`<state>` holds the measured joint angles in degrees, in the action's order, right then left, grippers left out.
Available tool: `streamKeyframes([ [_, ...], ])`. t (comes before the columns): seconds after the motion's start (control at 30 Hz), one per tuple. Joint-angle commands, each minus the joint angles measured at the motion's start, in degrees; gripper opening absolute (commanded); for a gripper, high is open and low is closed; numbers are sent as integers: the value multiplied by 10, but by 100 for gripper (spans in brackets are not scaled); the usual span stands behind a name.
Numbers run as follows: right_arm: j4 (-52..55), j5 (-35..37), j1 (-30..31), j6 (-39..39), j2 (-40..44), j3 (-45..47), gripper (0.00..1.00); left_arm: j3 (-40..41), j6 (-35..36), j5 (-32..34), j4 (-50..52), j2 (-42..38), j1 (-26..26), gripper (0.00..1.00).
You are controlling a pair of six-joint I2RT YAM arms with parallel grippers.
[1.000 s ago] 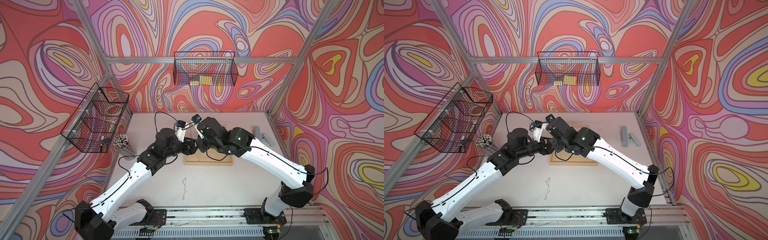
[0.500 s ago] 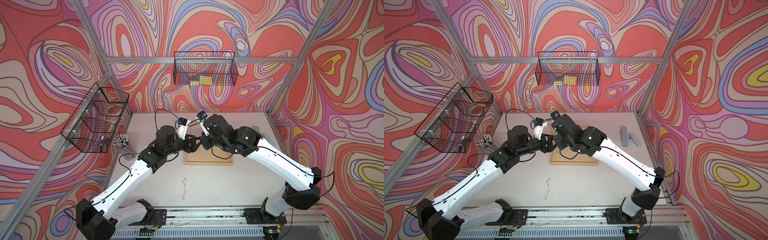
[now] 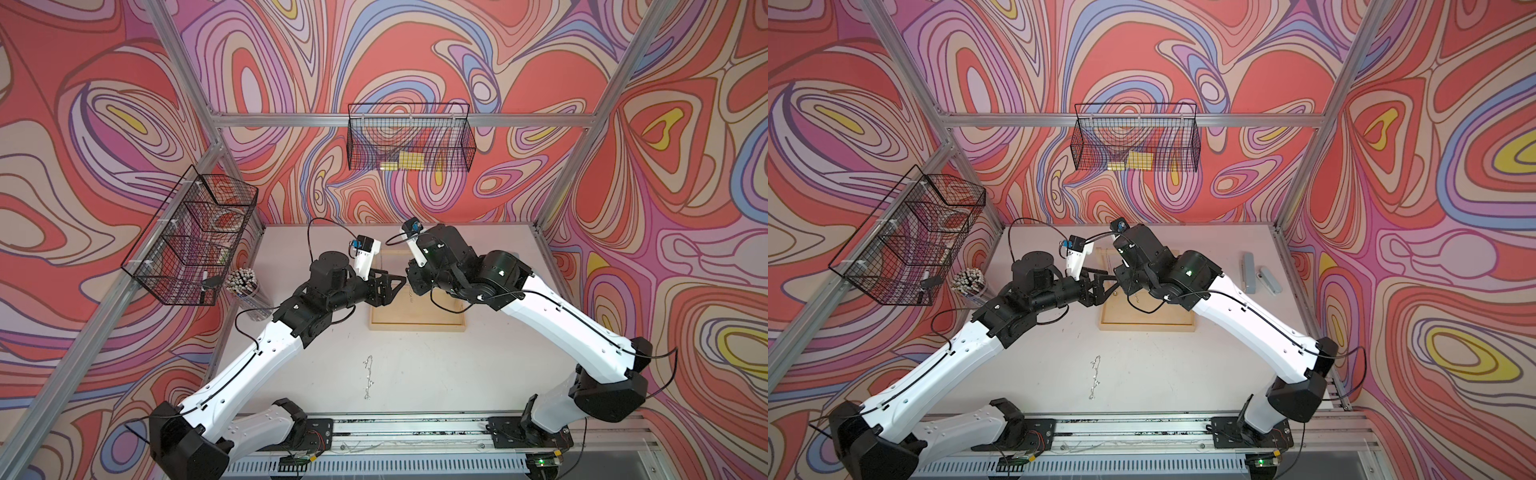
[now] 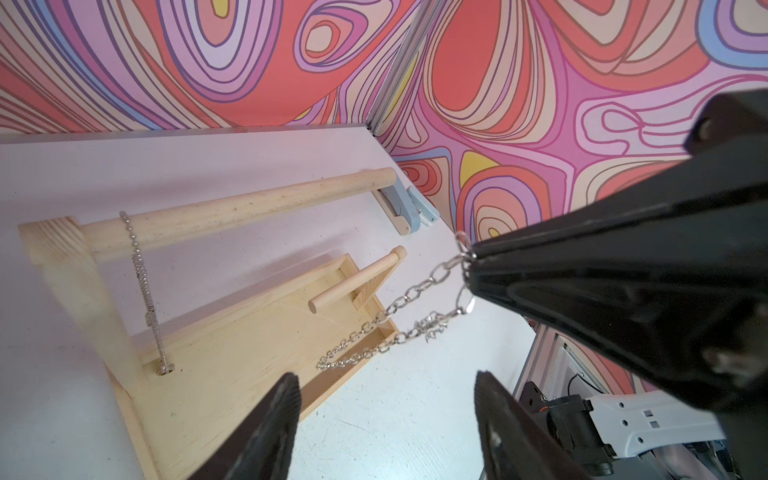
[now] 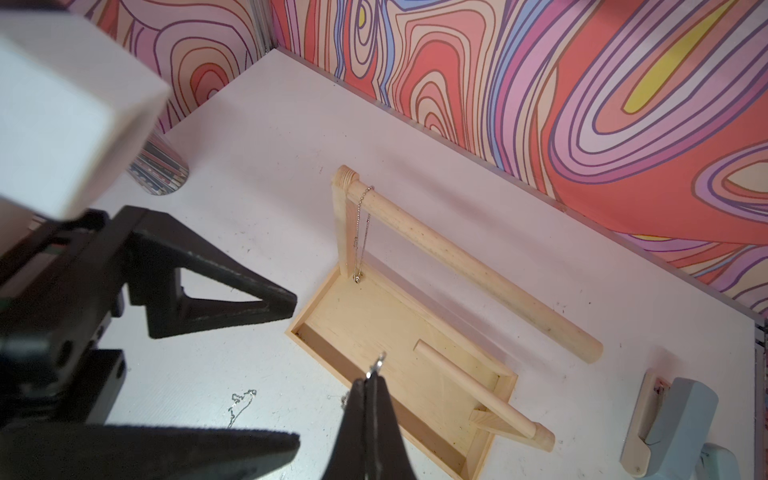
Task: Hang the necklace on the jewelry display stand
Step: Pick up the necklace from the center of the board.
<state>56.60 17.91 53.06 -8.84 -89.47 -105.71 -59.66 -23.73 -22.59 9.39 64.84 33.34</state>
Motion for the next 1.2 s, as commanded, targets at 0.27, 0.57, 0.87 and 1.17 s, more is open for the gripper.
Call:
streamKeyframes([
  [0.27,-11,-25,-1,2,27,19,0,-30,18,27,-16,18,-3,69],
  [0.57,-19,-31,-1,5,31,22,0,-45,12,-2,-28,46,-4,69],
  [0.87,-32,-34,-1,5,29,19,0,-43,4,-17,-42,61,-3,69],
  [1.17,-32,-41,-1,5,27,15,0,-55,4,-25,-61,79,-3,69],
])
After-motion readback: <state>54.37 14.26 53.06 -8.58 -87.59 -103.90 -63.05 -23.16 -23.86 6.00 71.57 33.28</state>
